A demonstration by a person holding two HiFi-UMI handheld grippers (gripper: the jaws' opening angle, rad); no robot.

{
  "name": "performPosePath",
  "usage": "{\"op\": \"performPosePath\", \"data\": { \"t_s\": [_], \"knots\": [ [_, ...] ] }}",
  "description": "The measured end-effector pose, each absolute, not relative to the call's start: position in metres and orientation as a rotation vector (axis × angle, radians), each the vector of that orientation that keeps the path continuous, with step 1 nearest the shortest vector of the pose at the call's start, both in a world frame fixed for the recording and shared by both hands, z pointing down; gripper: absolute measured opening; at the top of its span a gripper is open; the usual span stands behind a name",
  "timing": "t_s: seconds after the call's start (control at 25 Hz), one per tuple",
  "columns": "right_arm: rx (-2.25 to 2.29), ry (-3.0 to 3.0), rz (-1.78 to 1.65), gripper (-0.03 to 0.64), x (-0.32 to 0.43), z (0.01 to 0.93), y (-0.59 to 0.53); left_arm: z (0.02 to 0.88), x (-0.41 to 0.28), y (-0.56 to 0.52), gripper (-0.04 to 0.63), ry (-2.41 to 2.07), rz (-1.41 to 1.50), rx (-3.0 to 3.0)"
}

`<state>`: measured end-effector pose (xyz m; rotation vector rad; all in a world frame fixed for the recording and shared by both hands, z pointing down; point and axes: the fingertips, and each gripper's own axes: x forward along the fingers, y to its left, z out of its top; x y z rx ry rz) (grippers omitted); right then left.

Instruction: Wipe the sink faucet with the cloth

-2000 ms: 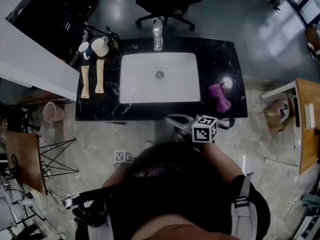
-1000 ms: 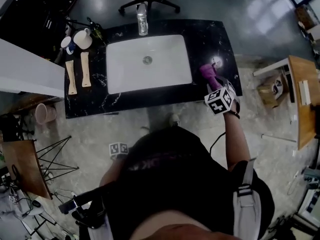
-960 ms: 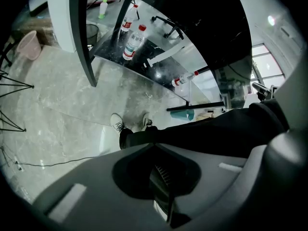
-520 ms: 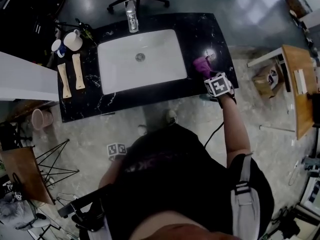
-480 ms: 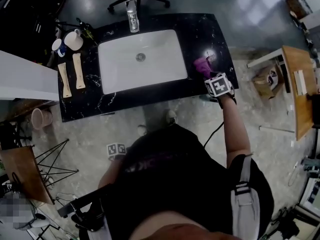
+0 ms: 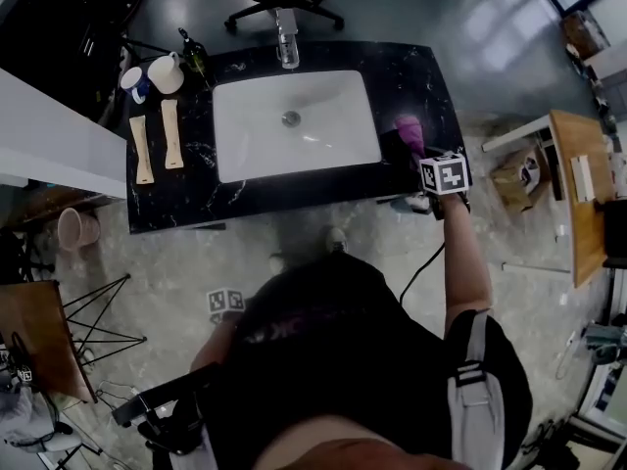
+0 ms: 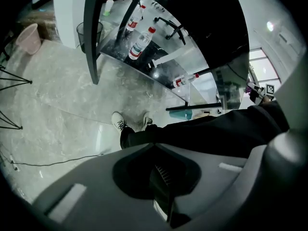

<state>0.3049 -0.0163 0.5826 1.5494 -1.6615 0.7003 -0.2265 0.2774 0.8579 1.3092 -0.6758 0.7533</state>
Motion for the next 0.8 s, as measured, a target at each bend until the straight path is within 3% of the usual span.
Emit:
{"op": "performPosePath", "data": {
  "t_s": [0.4, 0.8],
  "knots": [
    [1.361, -2.047, 0.218, 0.101, 0.152, 0.456, -0.119, 0.868, -0.259, 0.283, -0.008, -0.689, 0.736, 1.295],
    [1.022, -2.054, -0.115, 0.101, 0.084, 0.415, -0.26, 0.851, -0.229, 0.286, -0.008, -0.838, 0.562, 1.167]
  ]
}}
